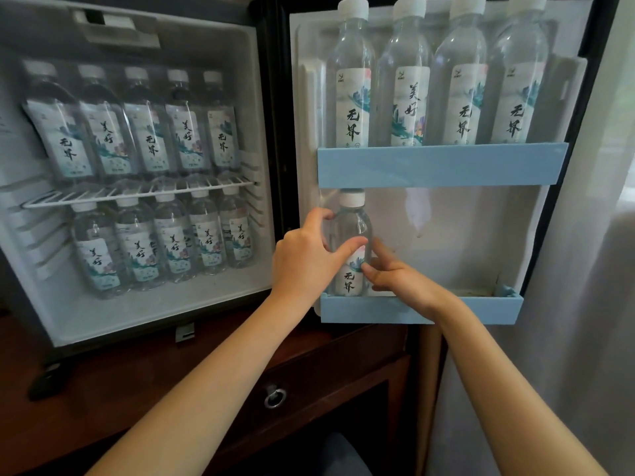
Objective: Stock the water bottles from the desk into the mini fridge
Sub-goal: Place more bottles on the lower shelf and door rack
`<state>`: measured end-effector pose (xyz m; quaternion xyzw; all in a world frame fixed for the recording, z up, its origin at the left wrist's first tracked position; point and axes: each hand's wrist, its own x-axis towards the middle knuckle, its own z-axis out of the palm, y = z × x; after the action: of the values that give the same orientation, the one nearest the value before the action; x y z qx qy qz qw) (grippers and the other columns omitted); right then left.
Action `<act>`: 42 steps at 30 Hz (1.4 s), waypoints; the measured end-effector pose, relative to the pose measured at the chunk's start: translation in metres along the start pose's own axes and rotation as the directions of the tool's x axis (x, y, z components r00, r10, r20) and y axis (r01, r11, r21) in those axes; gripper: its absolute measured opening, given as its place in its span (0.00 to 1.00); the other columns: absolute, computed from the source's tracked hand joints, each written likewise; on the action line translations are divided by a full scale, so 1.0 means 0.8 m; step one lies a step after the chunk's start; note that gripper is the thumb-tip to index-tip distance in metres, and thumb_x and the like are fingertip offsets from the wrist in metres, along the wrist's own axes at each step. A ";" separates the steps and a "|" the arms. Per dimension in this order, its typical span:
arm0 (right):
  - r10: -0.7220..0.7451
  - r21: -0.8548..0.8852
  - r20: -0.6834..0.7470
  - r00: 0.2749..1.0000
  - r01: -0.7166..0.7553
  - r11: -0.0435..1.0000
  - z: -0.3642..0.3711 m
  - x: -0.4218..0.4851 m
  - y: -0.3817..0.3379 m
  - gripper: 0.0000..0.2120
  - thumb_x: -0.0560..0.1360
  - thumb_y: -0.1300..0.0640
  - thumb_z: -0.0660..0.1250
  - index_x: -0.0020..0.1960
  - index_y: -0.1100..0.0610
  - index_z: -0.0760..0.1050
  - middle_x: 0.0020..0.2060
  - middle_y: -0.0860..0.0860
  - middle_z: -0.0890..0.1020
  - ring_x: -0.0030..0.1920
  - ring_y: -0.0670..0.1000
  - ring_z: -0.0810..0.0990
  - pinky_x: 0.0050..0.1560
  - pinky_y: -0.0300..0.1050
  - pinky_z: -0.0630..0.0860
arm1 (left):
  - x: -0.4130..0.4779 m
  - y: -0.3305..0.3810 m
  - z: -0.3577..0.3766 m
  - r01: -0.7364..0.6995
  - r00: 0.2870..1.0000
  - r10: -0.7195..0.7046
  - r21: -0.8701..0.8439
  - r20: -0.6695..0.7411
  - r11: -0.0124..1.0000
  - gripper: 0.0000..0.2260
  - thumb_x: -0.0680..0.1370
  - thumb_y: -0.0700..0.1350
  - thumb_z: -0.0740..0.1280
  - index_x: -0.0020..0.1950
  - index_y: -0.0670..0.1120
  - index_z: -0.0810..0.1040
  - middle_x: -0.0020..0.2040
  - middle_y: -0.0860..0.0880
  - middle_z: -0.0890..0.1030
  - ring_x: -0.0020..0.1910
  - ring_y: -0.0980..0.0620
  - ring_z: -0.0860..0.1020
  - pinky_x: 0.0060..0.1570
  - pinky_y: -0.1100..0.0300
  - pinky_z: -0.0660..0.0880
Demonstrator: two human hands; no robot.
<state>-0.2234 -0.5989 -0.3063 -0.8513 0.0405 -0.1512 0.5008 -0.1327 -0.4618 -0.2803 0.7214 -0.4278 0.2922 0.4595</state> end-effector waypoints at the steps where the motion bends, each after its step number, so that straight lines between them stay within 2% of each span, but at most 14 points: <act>1: -0.010 0.009 -0.003 1.000 0.010 1.000 0.000 -0.001 0.000 0.24 0.80 0.57 0.57 0.61 0.28 0.55 0.51 0.37 0.79 0.53 0.39 0.77 0.56 0.39 0.71 | 0.000 0.000 0.000 0.000 1.000 0.000 -0.001 0.004 1.000 0.26 0.68 0.62 0.70 0.58 0.46 0.75 0.26 0.56 0.71 0.28 0.55 0.73 0.37 0.56 0.75; 3: -0.045 0.020 -0.041 0.998 0.046 0.999 0.003 -0.002 0.000 0.23 0.80 0.58 0.58 0.67 0.35 0.59 0.52 0.43 0.79 0.53 0.44 0.78 0.54 0.35 0.72 | -0.002 -0.001 -0.003 -0.011 1.000 0.011 0.002 0.013 1.000 0.26 0.68 0.62 0.70 0.57 0.45 0.75 0.25 0.55 0.71 0.27 0.55 0.72 0.35 0.57 0.74; 5: -0.122 -0.034 -0.240 0.963 0.117 0.992 0.012 -0.002 0.002 0.24 0.76 0.56 0.63 0.71 0.48 0.61 0.55 0.51 0.75 0.53 0.50 0.75 0.54 0.37 0.72 | -0.004 -0.005 -0.010 -0.032 0.999 0.032 0.008 0.010 0.999 0.24 0.70 0.61 0.69 0.56 0.45 0.75 0.25 0.54 0.72 0.26 0.55 0.72 0.32 0.59 0.72; 7: -0.260 -0.150 -0.515 0.817 0.213 0.965 0.025 -0.004 0.003 0.23 0.72 0.53 0.63 0.65 0.57 0.67 0.48 0.53 0.73 0.48 0.51 0.73 0.50 0.37 0.71 | -0.007 -0.014 -0.020 -0.052 0.999 0.052 0.024 -0.012 0.998 0.20 0.73 0.59 0.67 0.54 0.44 0.75 0.25 0.53 0.73 0.24 0.57 0.71 0.29 0.62 0.70; 9: -0.454 -0.340 -0.671 0.587 0.300 0.891 0.039 -0.004 -0.004 0.13 0.72 0.55 0.62 0.53 0.62 0.73 0.38 0.52 0.72 0.39 0.51 0.72 0.42 0.34 0.68 | -0.008 -0.027 -0.031 -0.045 0.998 0.046 0.045 -0.041 0.998 0.15 0.75 0.55 0.66 0.52 0.43 0.77 0.25 0.54 0.72 0.23 0.58 0.70 0.26 0.63 0.68; 11: -0.614 -0.519 -0.664 0.426 0.328 0.789 0.052 0.000 -0.014 0.08 0.73 0.59 0.60 0.43 0.63 0.74 0.33 0.51 0.72 0.34 0.51 0.71 0.37 0.37 0.67 | -0.011 -0.040 -0.043 -0.021 0.998 0.026 0.078 -0.063 0.997 0.11 0.77 0.51 0.65 0.51 0.43 0.78 0.24 0.57 0.69 0.22 0.60 0.68 0.25 0.66 0.64; 14: -0.740 -0.649 -0.566 0.363 0.358 0.672 0.083 0.015 -0.033 0.08 0.73 0.63 0.59 0.40 0.64 0.75 0.31 0.55 0.74 0.32 0.53 0.72 0.33 0.44 0.68 | -0.021 -0.066 -0.066 0.019 0.997 -0.009 0.146 -0.071 0.989 0.07 0.78 0.46 0.64 0.49 0.44 0.78 0.23 0.58 0.67 0.22 0.60 0.68 0.25 0.69 0.60; 18: -0.793 -0.646 -0.483 0.370 0.460 0.609 0.137 0.038 -0.059 0.09 0.74 0.63 0.60 0.41 0.65 0.77 0.31 0.55 0.76 0.33 0.52 0.72 0.34 0.40 0.67 | -0.039 -0.109 -0.106 0.088 0.994 -0.069 0.269 -0.079 0.959 0.05 0.78 0.44 0.64 0.49 0.45 0.78 0.23 0.57 0.67 0.22 0.54 0.70 0.23 0.62 0.64; 24: -0.776 -0.518 -0.338 0.533 0.583 0.626 0.240 0.077 -0.076 0.09 0.74 0.61 0.59 0.43 0.63 0.77 0.34 0.53 0.78 0.34 0.52 0.76 0.35 0.43 0.71 | -0.087 -0.182 -0.194 0.293 0.955 -0.240 0.424 -0.174 0.857 0.04 0.77 0.43 0.65 0.46 0.45 0.78 0.23 0.57 0.65 0.24 0.52 0.70 0.23 0.64 0.58; 27: -0.750 -0.441 -0.266 0.606 0.615 0.654 0.304 0.093 -0.084 0.06 0.73 0.62 0.62 0.43 0.62 0.78 0.33 0.53 0.79 0.34 0.54 0.78 0.33 0.46 0.73 | -0.121 -0.215 -0.247 0.444 0.896 -0.369 0.452 -0.247 0.774 0.04 0.77 0.45 0.65 0.44 0.48 0.78 0.23 0.56 0.68 0.27 0.50 0.72 0.25 0.62 0.59; 31: -0.725 -0.342 -0.124 0.677 0.657 0.672 0.389 0.105 -0.096 0.05 0.71 0.62 0.64 0.44 0.61 0.78 0.35 0.54 0.81 0.36 0.56 0.80 0.33 0.44 0.74 | -0.169 -0.252 -0.319 0.558 0.830 -0.465 0.480 -0.308 0.677 0.04 0.77 0.46 0.64 0.43 0.52 0.76 0.24 0.55 0.72 0.26 0.55 0.73 0.26 0.62 0.63; 37: -0.738 -0.243 0.085 0.670 0.732 0.636 0.492 0.124 -0.126 0.06 0.72 0.60 0.63 0.45 0.59 0.79 0.38 0.53 0.83 0.39 0.56 0.81 0.36 0.47 0.76 | -0.220 -0.296 -0.410 0.703 0.702 -0.589 0.524 -0.401 0.481 0.03 0.78 0.47 0.63 0.48 0.52 0.77 0.29 0.59 0.73 0.29 0.62 0.72 0.27 0.68 0.61; 40: -0.734 -0.219 0.197 0.650 0.759 0.613 0.534 0.144 -0.144 0.06 0.73 0.60 0.63 0.48 0.57 0.78 0.41 0.50 0.83 0.43 0.53 0.81 0.39 0.47 0.77 | -0.238 -0.316 -0.450 0.760 0.626 -0.642 0.530 -0.442 0.377 0.05 0.78 0.48 0.63 0.50 0.52 0.77 0.35 0.60 0.75 0.34 0.58 0.73 0.29 0.66 0.63; 42: -0.725 -0.205 0.250 0.641 0.767 0.608 0.560 0.159 -0.155 0.07 0.74 0.59 0.63 0.50 0.56 0.77 0.43 0.49 0.82 0.45 0.50 0.80 0.41 0.46 0.77 | -0.246 -0.329 -0.473 0.793 0.576 -0.667 0.522 -0.473 0.315 0.05 0.78 0.48 0.62 0.51 0.52 0.76 0.41 0.55 0.79 0.39 0.54 0.74 0.34 0.62 0.67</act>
<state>0.0210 -0.1890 -0.3740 -0.8625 -0.3325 -0.2778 0.2617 -0.0014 0.0083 -0.3953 0.9212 0.1290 0.2476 0.2711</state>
